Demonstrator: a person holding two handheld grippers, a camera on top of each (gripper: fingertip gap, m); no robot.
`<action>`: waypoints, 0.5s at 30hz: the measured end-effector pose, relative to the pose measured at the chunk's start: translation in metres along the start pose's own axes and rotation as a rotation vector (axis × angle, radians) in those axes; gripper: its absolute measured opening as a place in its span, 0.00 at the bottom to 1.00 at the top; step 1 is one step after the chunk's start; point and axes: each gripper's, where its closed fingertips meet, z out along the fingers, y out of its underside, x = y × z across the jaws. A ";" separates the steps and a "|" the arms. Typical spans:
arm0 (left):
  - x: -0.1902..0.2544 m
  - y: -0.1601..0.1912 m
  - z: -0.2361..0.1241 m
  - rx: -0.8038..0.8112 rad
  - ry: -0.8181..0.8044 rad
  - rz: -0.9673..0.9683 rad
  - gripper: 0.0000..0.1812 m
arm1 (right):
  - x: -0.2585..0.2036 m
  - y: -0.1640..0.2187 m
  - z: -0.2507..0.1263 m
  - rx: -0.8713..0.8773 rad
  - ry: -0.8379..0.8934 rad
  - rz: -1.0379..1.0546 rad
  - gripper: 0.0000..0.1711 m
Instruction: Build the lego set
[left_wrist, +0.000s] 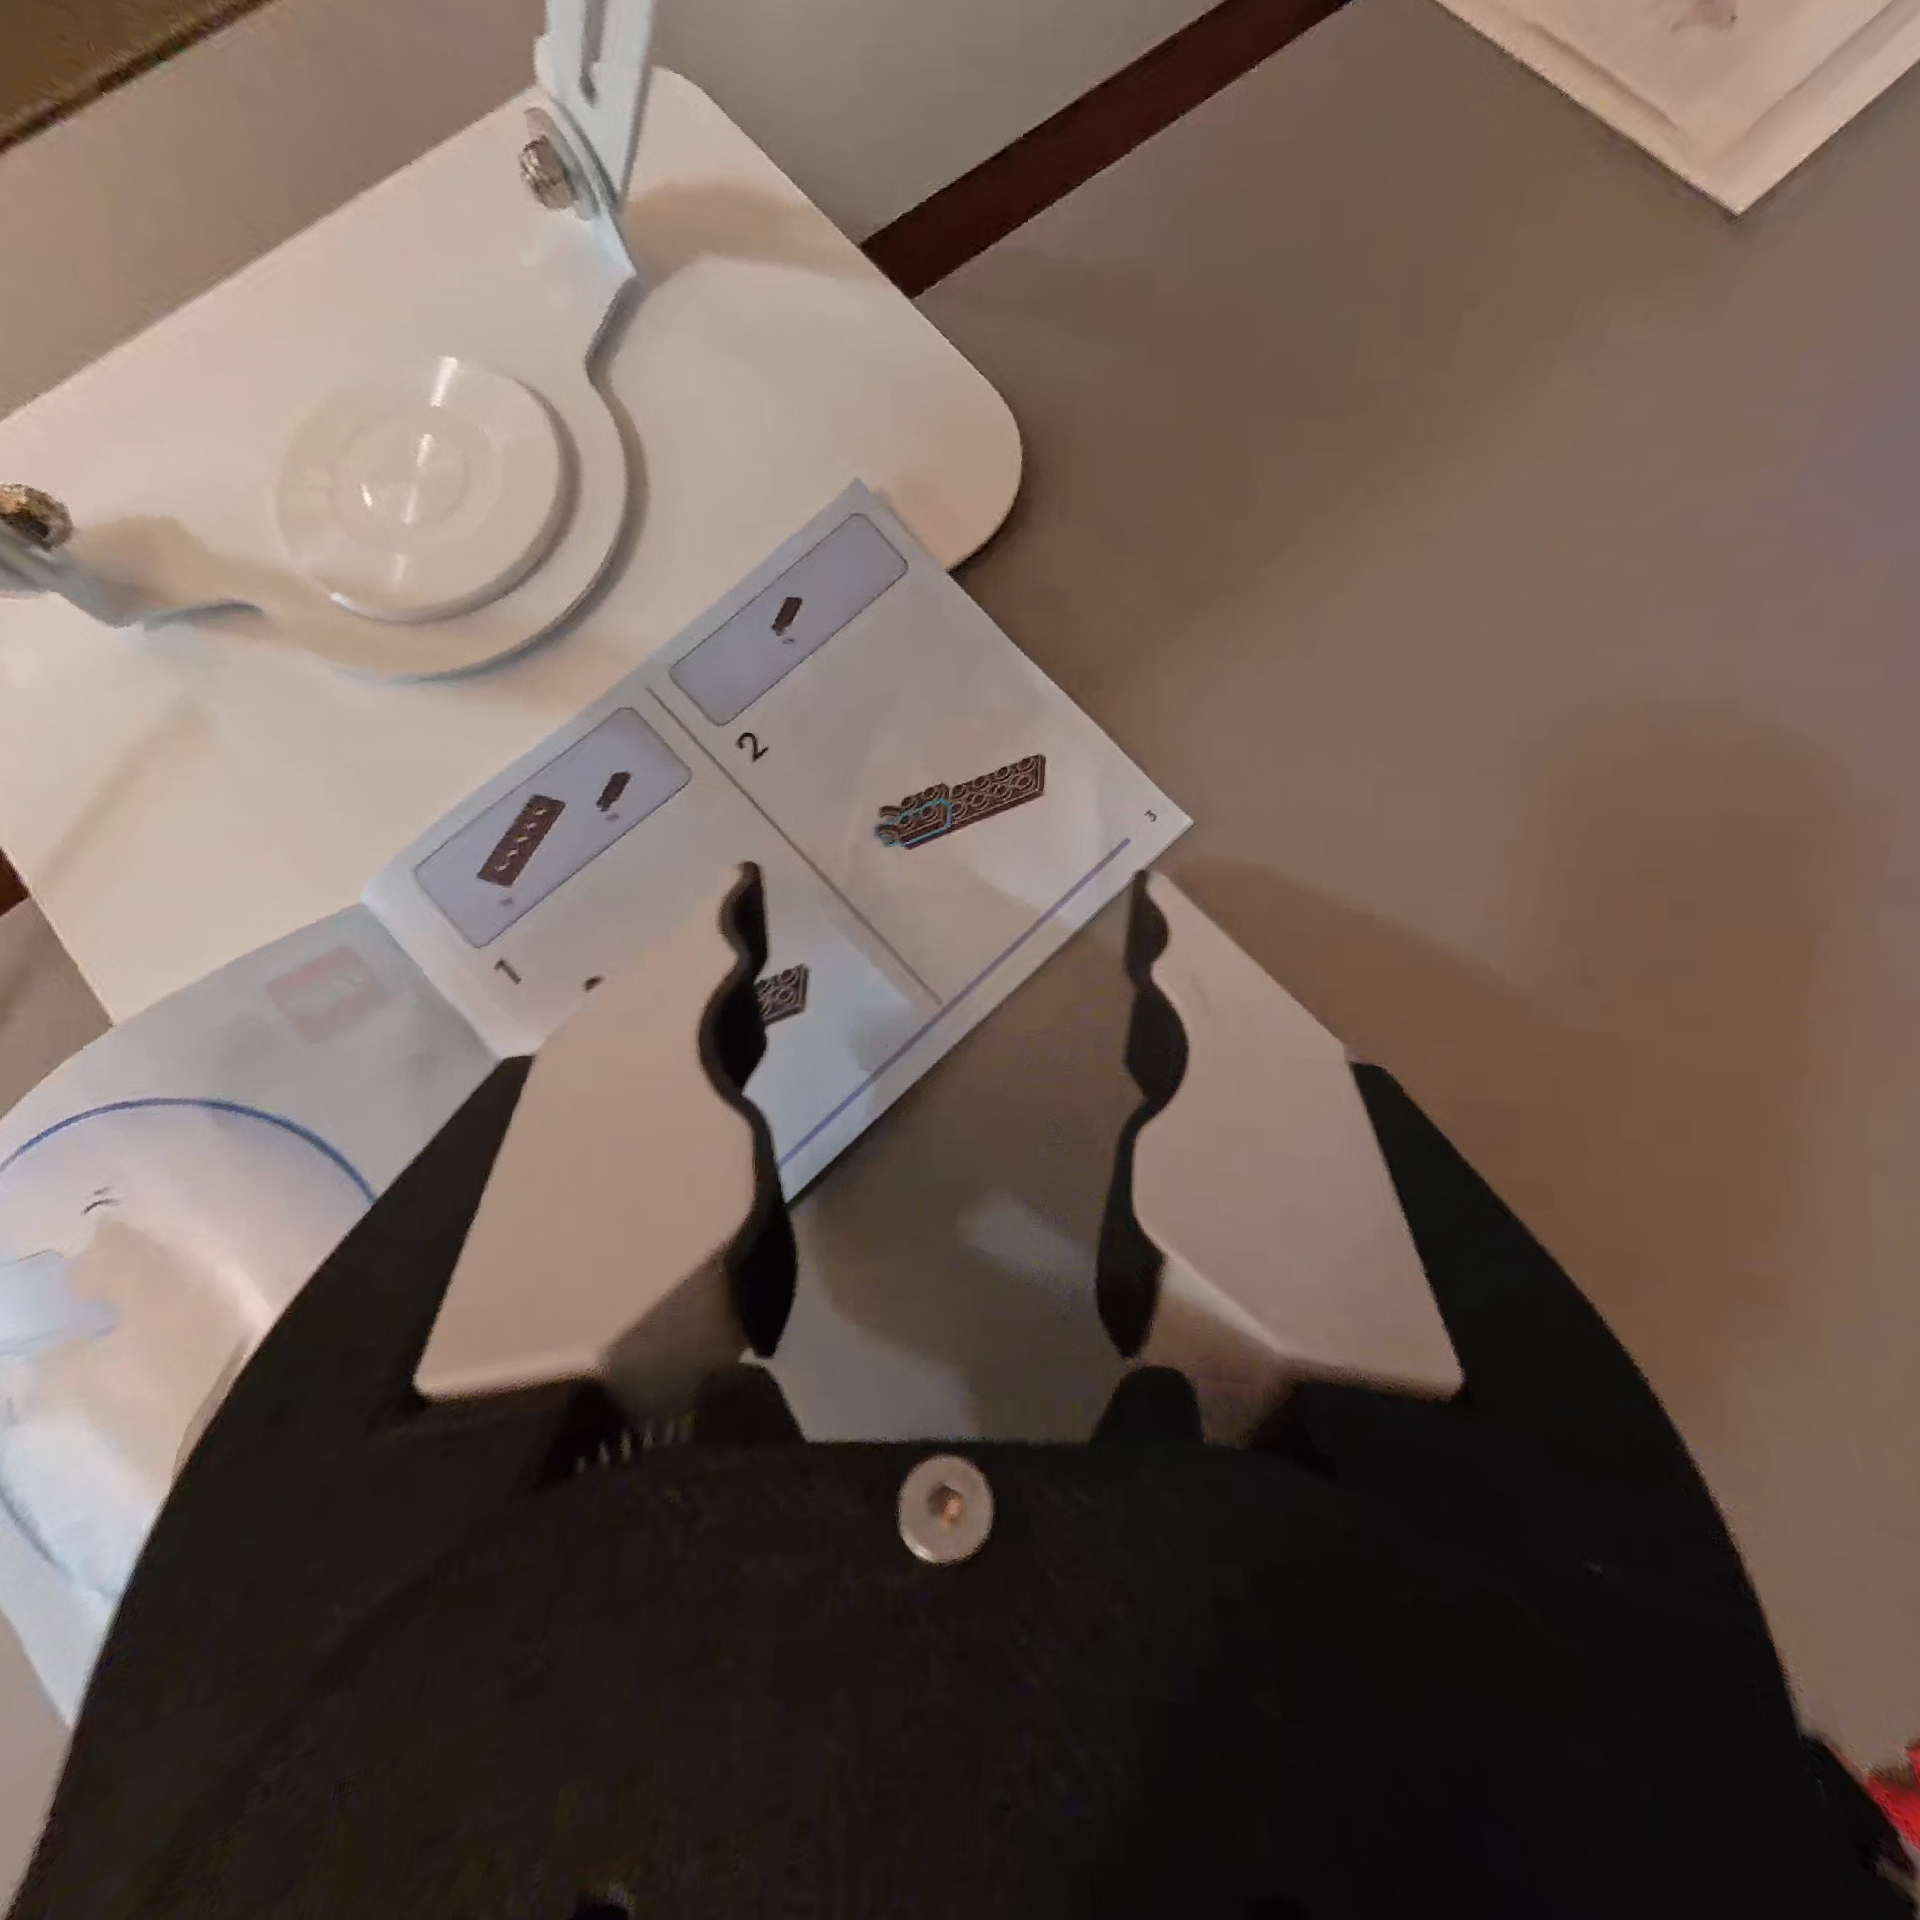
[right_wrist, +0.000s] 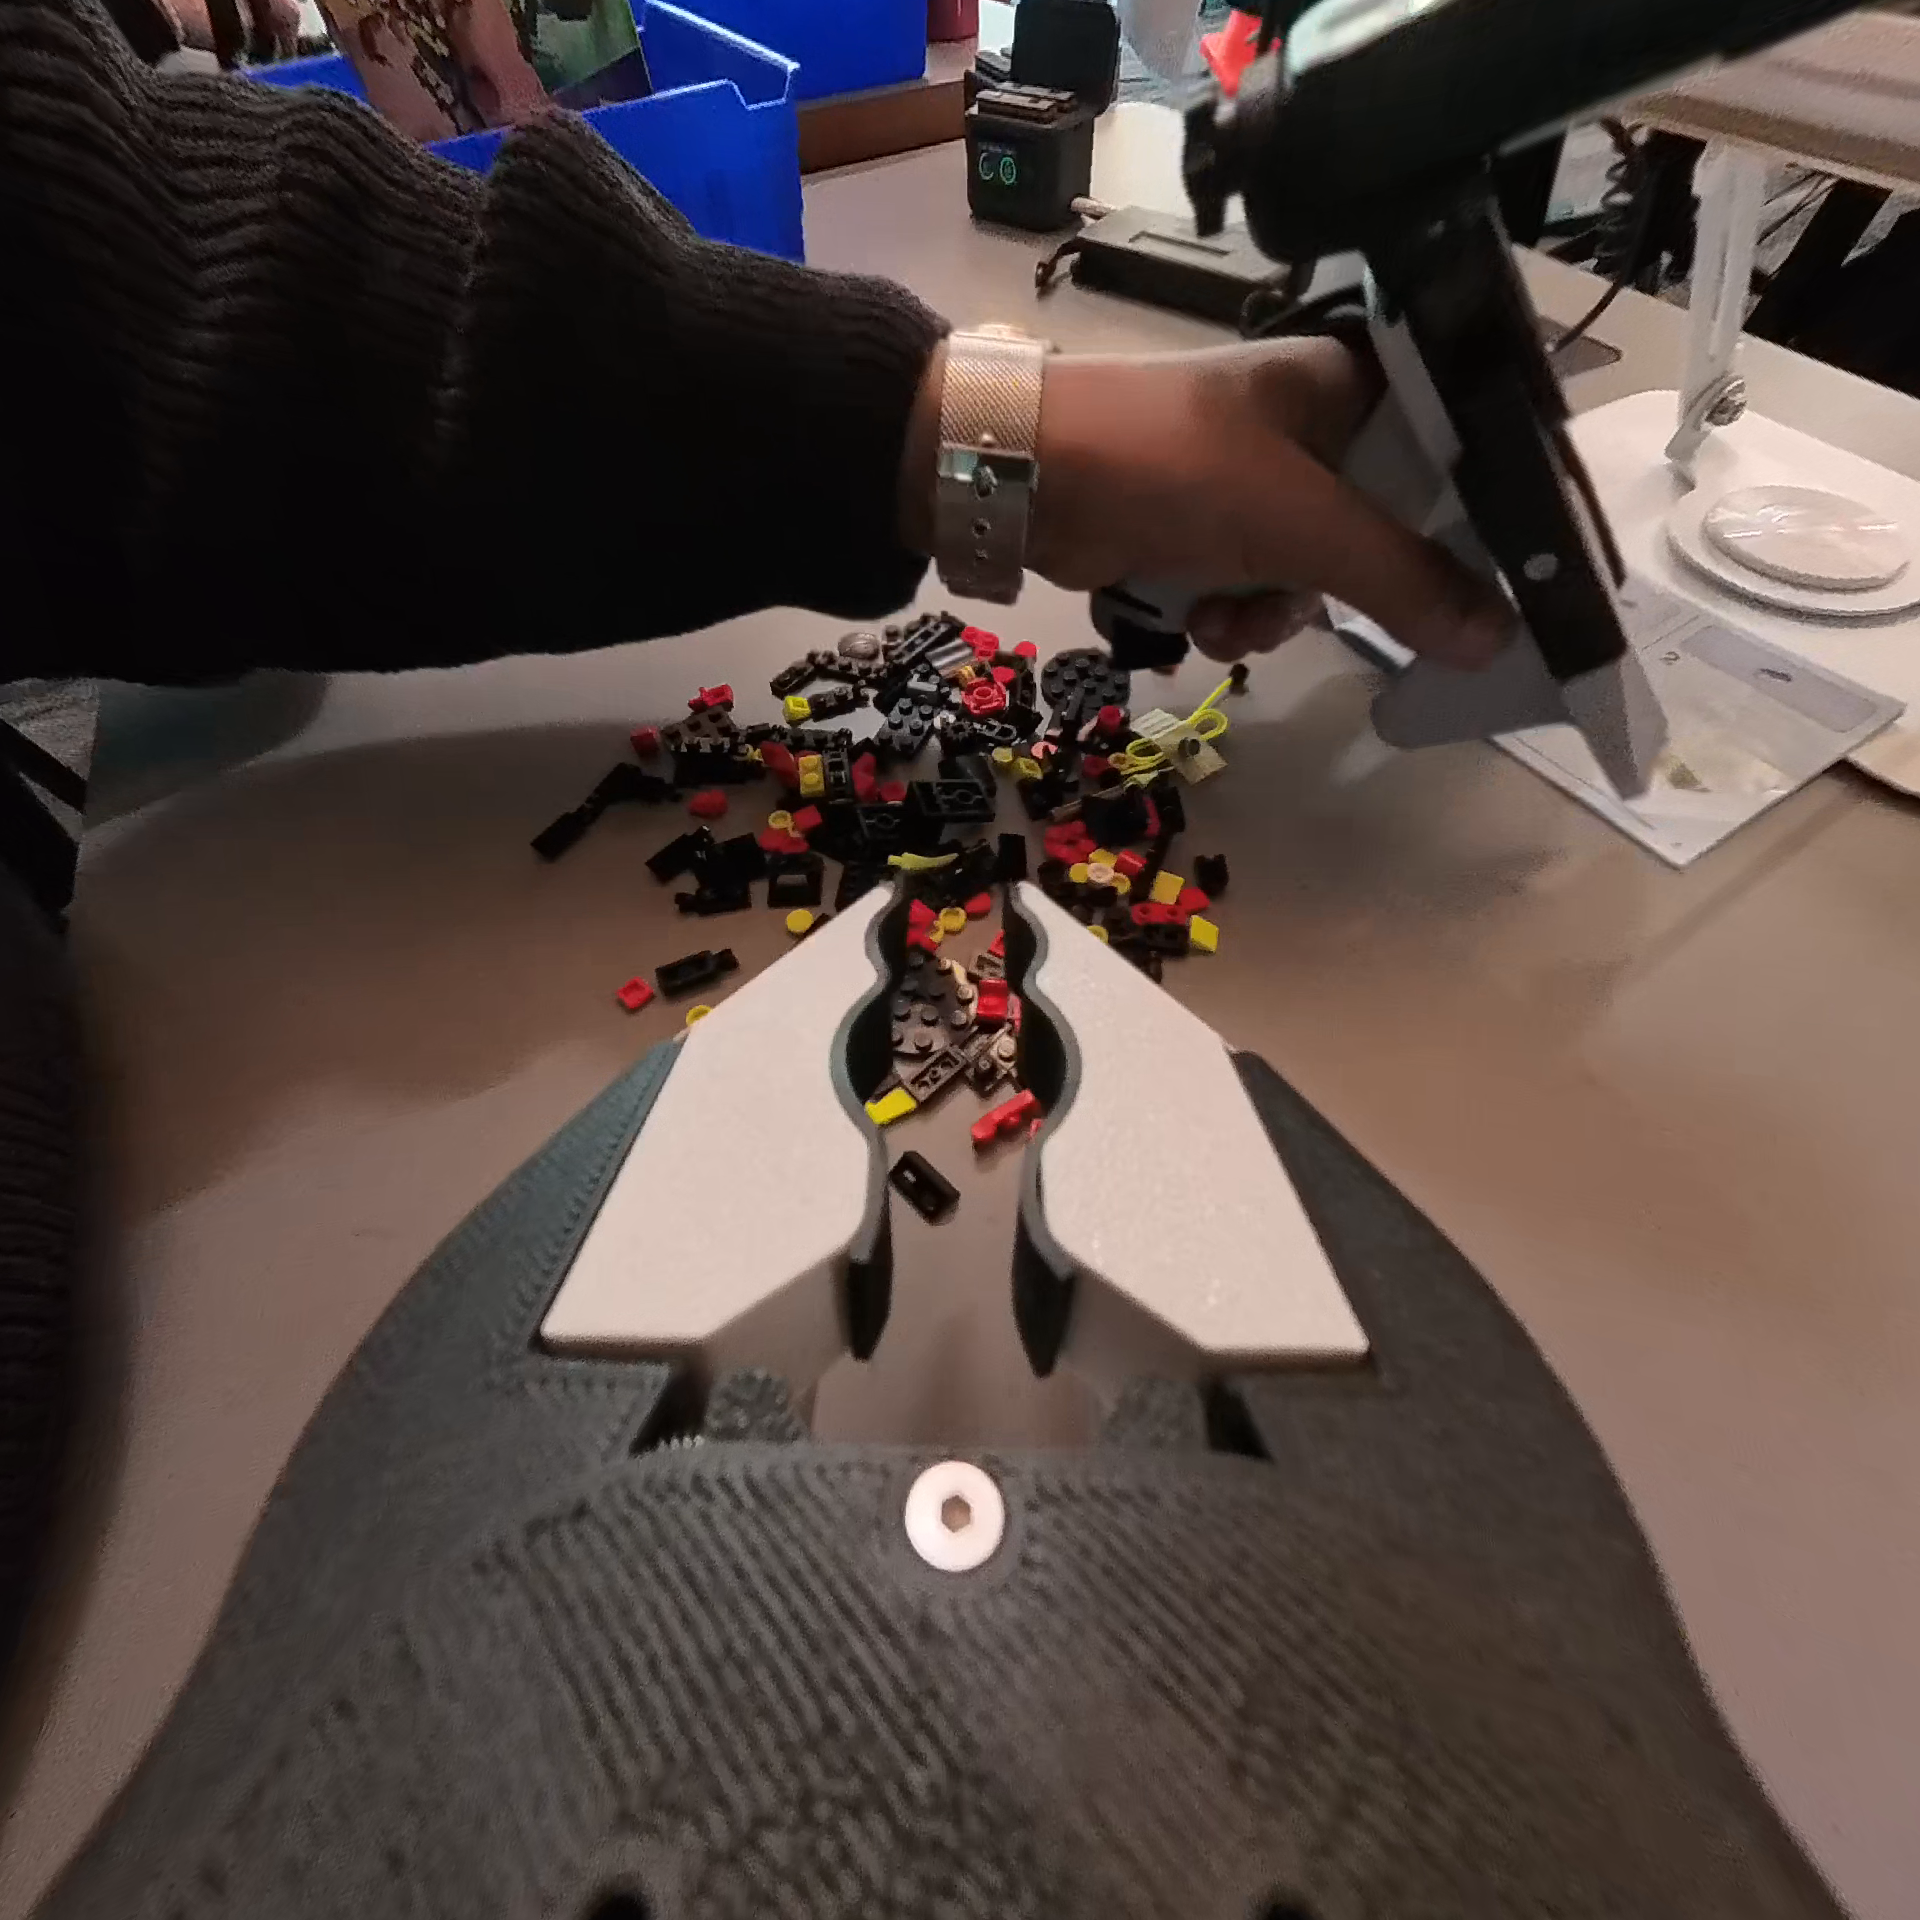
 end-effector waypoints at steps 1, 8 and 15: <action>0.000 -0.001 0.004 0.001 -0.023 0.011 0.42 | 0.000 0.001 0.000 -0.003 0.001 -0.002 0.10; -0.006 -0.002 0.026 -0.032 -0.079 -0.067 0.59 | 0.001 -0.001 -0.002 -0.002 0.012 -0.019 0.09; -0.001 -0.004 0.024 -0.020 -0.057 -0.056 0.36 | -0.002 -0.001 -0.001 0.001 -0.008 -0.006 0.09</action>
